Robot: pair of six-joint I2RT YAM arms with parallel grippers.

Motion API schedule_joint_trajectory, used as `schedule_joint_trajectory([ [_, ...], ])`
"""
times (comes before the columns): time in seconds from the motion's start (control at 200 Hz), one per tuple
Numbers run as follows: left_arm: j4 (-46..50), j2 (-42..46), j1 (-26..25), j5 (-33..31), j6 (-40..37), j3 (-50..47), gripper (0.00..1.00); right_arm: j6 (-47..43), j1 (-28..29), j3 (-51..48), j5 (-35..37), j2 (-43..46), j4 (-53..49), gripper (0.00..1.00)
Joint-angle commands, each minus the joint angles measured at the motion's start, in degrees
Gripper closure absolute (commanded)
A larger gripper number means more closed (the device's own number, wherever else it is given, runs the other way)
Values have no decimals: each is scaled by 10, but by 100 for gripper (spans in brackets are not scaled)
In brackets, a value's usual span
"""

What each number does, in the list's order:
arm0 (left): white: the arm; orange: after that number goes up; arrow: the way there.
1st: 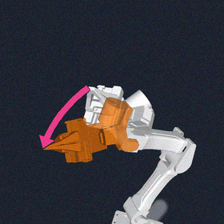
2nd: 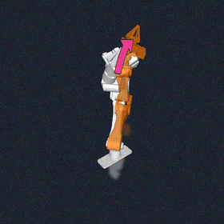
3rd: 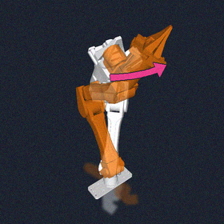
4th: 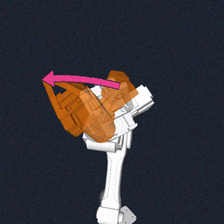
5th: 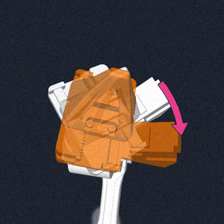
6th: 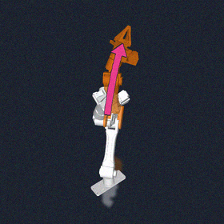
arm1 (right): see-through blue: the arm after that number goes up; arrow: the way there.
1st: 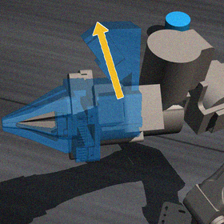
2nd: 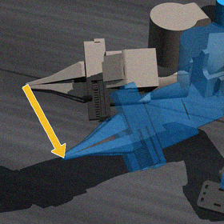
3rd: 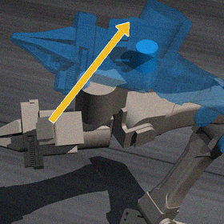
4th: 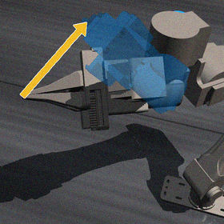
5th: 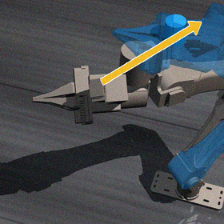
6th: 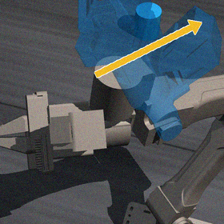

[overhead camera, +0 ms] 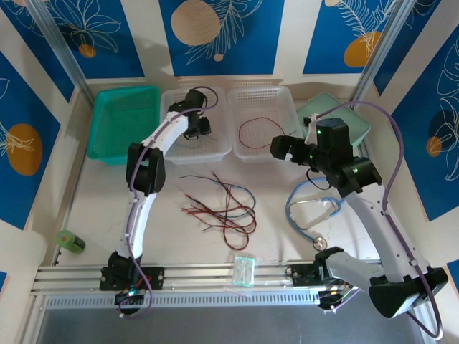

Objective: Untangle the cables

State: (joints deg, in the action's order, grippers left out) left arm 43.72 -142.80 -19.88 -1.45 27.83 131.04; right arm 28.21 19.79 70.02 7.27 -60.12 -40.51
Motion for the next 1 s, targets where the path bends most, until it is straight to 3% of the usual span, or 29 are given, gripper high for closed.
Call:
schedule_joint_trajectory([
  [0.0, -18, 75, -1, 7, -6, 13, 46, 11, 13, -15, 5, -2, -7, 1],
  [0.055, -22, 100, -2, -9, -18, 14, 39, 18, 19, -24, 6, -3, -8, 1],
  [0.21, -51, 184, -14, -81, -66, -21, 30, 44, 42, -60, 9, -5, -6, 0],
  [0.455, -70, 312, -42, -41, -91, -133, 28, 130, 98, -157, 4, -13, 56, 7],
  [0.565, -87, 378, -61, -6, -72, -236, 28, 179, 124, -199, -1, -38, 109, 12],
  [0.705, -184, 476, -88, 24, -23, -419, 30, 225, 153, -224, -9, -84, 164, 18],
  [0.995, -241, 592, -135, 30, 69, -647, 33, 260, 194, -222, -34, -193, 237, 44],
])
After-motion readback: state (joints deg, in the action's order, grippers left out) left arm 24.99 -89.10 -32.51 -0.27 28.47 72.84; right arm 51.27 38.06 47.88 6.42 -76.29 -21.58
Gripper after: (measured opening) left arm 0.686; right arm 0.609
